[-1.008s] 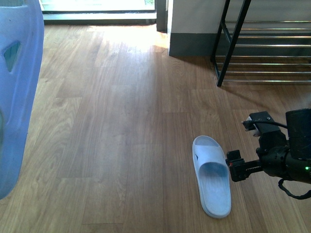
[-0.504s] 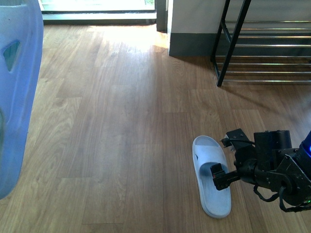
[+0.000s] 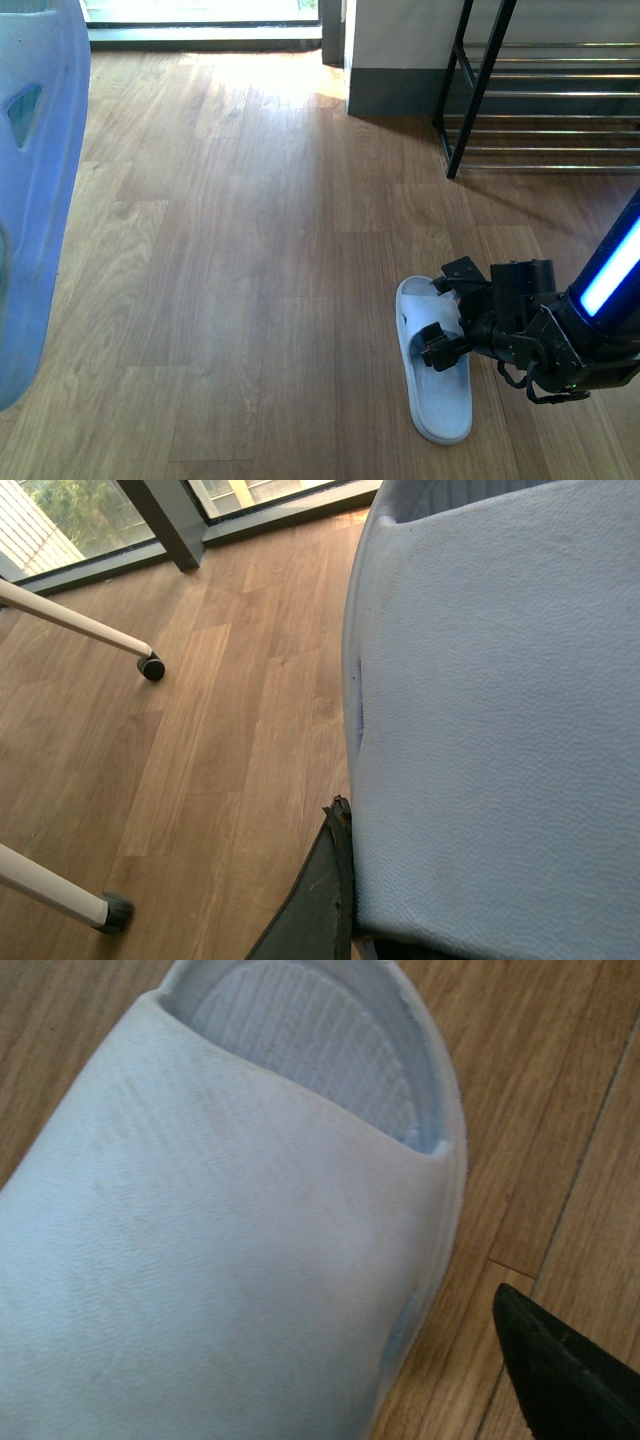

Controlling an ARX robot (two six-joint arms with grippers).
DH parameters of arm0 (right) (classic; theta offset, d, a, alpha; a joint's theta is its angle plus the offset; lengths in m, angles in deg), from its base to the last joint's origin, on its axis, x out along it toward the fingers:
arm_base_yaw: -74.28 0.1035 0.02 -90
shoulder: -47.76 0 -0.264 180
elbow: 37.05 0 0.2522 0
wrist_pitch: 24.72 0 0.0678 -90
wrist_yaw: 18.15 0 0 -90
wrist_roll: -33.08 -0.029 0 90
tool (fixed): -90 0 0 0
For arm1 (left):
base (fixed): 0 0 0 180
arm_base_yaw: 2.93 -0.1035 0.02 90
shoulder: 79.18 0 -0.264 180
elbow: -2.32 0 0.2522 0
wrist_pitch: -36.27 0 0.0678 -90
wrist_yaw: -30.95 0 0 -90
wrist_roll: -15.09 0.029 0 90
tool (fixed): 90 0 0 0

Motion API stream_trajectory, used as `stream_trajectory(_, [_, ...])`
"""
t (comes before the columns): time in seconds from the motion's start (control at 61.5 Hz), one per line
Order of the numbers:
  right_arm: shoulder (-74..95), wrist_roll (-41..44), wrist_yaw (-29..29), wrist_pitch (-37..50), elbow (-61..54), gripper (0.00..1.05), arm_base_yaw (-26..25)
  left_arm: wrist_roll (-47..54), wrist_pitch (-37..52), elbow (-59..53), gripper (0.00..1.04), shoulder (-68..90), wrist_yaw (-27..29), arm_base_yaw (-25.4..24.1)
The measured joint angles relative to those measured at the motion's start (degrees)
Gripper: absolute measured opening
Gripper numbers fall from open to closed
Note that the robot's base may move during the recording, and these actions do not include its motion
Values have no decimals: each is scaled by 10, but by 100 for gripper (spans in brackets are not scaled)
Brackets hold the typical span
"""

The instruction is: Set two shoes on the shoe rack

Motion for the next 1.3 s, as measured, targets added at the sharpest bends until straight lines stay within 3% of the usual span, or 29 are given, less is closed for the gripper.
stream_trajectory(0.211, [10, -2, -23, 6, 24, 43, 12, 0, 0, 0, 2, 0, 0, 0])
stream_trajectory(0.536, [-25, 1, -17, 52, -35, 2, -5, 0, 0, 0, 2, 0, 0, 0])
stream_trajectory(0.731, [-151, 26, 9, 96, -174, 1, -41, 0, 0, 0, 2, 0, 0, 0])
stream_trajectory(0.91, [-417, 52, 60, 103, -366, 1, -64, 0, 0, 0, 2, 0, 0, 0])
stream_trajectory(1.138, [-793, 85, 122, -3, -554, 1, -55, 0, 0, 0, 2, 0, 0, 0])
stream_trajectory(1.235, [-1015, 90, 118, -103, -619, 1, -47, 0, 0, 0, 2, 0, 0, 0])
stream_trajectory(1.3, [-1107, 91, 118, -114, -631, 1, -44, 0, 0, 0, 2, 0, 0, 0])
